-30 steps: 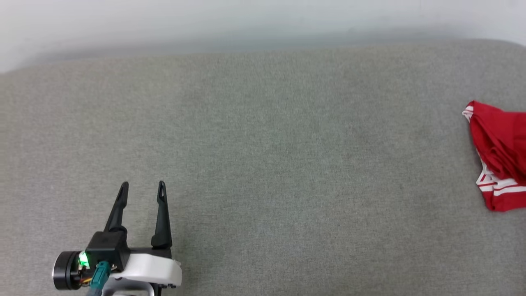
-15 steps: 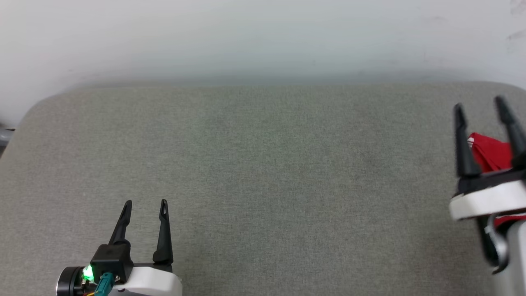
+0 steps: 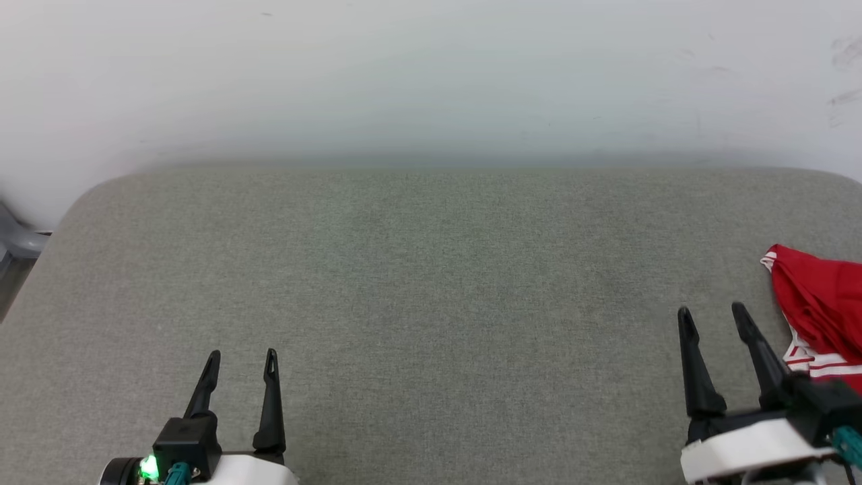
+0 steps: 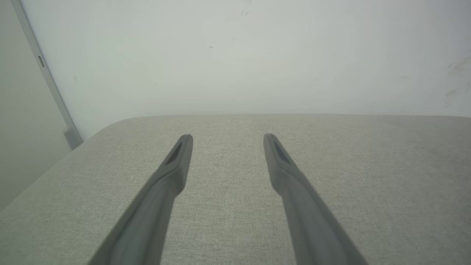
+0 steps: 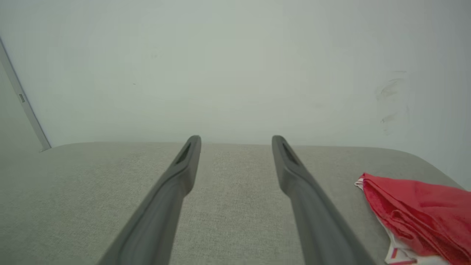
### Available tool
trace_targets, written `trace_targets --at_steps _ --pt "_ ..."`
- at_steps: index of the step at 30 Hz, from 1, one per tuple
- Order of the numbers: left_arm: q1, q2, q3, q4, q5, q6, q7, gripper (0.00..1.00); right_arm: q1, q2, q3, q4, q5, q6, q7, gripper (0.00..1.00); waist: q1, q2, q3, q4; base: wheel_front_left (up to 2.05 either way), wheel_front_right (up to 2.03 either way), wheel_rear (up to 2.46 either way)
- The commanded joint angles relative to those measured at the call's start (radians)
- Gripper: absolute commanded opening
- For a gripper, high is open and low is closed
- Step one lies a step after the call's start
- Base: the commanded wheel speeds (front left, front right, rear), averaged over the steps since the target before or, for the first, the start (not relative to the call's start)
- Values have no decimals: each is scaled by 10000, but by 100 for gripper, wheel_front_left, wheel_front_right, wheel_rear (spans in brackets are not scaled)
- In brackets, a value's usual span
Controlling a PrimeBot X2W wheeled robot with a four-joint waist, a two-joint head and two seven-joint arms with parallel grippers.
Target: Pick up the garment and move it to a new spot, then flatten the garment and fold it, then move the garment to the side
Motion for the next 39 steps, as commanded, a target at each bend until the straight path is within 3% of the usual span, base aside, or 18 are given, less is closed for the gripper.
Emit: trace_targets --at_steps 1,15,28,29,34,39 --pt "71 -8 -14 29 -50 -49 -26 100 264 87 -74 -144 57 -12 -38 100 1 -1 -32 6 0 0 0" --pt "305 -21 -36 193 -242 -230 -26 100 1711 266 -468 -1172 144 -11 -38 100 1 -1 -289 3 0 0 0" --pt "243 -23 -26 303 -198 -386 -26 100 1917 269 -552 -1144 297 -11 -10 100 1 -1 -332 43 0 0 0" --pt "241 -19 -17 288 -232 -345 0 0 1778 226 -533 -1149 192 -2 -13 0 1 -1 -333 46 0 0 0" --pt "405 -46 -14 751 -284 -338 64 0 1818 228 -497 -709 185 0 -8 0 1 -1 -333 50 0 0 0" --pt "180 -46 133 886 -1333 -413 386 0 1640 184 -448 -581 1259 0 196 0 1 -1 -316 38 0 0 0"
